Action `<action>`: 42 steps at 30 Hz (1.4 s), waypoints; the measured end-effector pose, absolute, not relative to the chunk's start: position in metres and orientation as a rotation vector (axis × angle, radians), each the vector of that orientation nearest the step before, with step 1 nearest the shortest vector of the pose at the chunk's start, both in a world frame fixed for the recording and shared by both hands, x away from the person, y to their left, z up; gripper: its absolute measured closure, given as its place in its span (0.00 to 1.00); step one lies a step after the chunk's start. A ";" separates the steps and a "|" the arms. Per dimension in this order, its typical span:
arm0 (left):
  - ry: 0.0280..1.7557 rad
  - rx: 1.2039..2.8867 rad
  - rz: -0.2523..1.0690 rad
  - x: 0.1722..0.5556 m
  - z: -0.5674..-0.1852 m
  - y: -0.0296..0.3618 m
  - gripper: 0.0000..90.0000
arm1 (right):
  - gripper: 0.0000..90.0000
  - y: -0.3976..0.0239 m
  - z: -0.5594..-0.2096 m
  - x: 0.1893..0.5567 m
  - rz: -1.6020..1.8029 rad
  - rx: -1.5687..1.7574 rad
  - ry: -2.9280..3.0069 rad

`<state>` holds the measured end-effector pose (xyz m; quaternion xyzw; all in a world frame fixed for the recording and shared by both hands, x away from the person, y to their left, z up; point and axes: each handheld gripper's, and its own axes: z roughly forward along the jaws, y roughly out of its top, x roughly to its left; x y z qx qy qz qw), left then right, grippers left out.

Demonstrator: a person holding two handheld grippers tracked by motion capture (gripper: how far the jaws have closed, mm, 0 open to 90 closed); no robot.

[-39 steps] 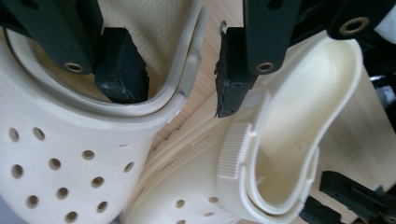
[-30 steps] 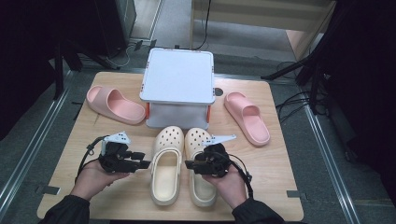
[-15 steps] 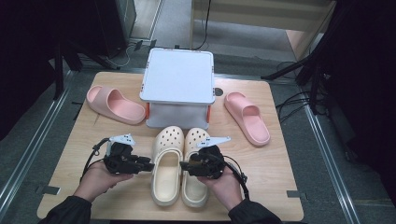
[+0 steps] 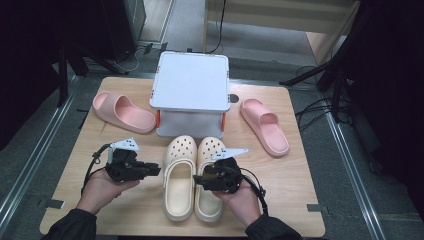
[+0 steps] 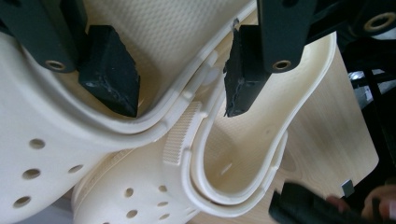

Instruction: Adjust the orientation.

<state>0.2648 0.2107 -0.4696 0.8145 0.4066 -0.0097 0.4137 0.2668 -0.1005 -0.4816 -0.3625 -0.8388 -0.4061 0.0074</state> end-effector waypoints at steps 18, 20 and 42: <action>1.001 2.038 0.021 0.319 -0.419 0.212 0.88 | 0.46 -0.107 -0.475 0.254 -1.293 -1.164 -2.604; 0.999 2.045 0.033 0.327 -0.412 0.211 0.88 | 0.45 -0.107 -0.475 0.254 -1.296 -1.167 -2.609; 0.997 2.090 0.174 0.401 -0.367 0.203 0.96 | 0.36 -0.101 -0.482 0.255 -1.275 -1.264 -2.574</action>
